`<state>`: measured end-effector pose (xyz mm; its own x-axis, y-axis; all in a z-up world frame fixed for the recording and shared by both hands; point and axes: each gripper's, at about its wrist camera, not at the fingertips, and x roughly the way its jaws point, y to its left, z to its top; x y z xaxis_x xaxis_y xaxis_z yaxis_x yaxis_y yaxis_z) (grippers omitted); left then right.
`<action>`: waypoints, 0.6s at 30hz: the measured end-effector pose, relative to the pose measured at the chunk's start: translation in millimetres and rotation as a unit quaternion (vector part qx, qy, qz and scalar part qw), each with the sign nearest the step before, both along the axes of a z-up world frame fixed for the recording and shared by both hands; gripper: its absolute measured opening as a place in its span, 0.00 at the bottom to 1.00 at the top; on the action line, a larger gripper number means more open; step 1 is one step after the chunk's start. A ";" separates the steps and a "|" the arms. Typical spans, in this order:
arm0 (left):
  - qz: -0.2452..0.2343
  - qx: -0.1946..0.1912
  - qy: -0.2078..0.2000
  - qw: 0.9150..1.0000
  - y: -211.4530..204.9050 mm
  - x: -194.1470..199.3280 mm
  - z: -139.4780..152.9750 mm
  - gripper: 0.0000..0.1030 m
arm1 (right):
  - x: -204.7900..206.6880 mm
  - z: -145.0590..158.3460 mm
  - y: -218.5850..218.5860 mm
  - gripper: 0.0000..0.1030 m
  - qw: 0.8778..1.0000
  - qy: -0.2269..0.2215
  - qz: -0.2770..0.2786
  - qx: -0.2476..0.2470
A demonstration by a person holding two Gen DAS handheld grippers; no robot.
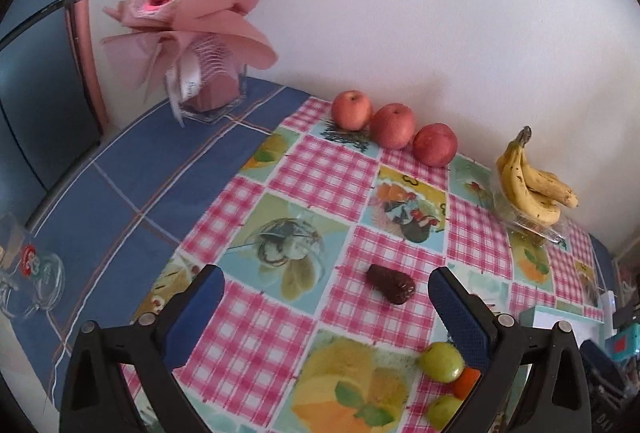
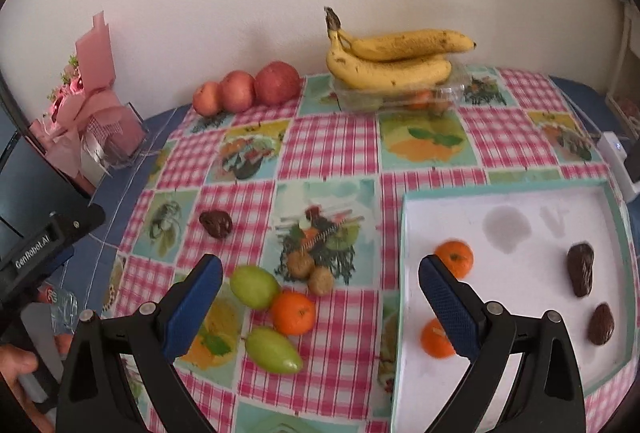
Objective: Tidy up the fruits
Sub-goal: 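Withdraw both tools from the tray back toward the loose fruit, then lower the left tool onto a dark brown fruit while the right nears a kiwi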
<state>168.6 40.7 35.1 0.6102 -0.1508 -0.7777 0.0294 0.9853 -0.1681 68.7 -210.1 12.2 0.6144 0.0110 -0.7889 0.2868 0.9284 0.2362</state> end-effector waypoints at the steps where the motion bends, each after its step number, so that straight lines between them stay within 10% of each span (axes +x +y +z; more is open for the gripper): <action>1: -0.009 -0.007 0.001 1.000 -3.3 3.4 -0.5 1.00 | 2.6 2.6 -0.5 0.96 1.000 -0.002 -0.001 -0.007; 8: -0.026 0.002 0.022 0.999 -16.0 29.4 -7.5 1.00 | 23.4 12.7 -3.8 0.93 1.000 -0.014 0.005 -0.020; 18: -0.043 0.002 0.068 0.997 -32.0 63.5 -40.2 0.99 | 55.8 -10.1 -2.9 0.50 0.999 0.020 0.031 -0.007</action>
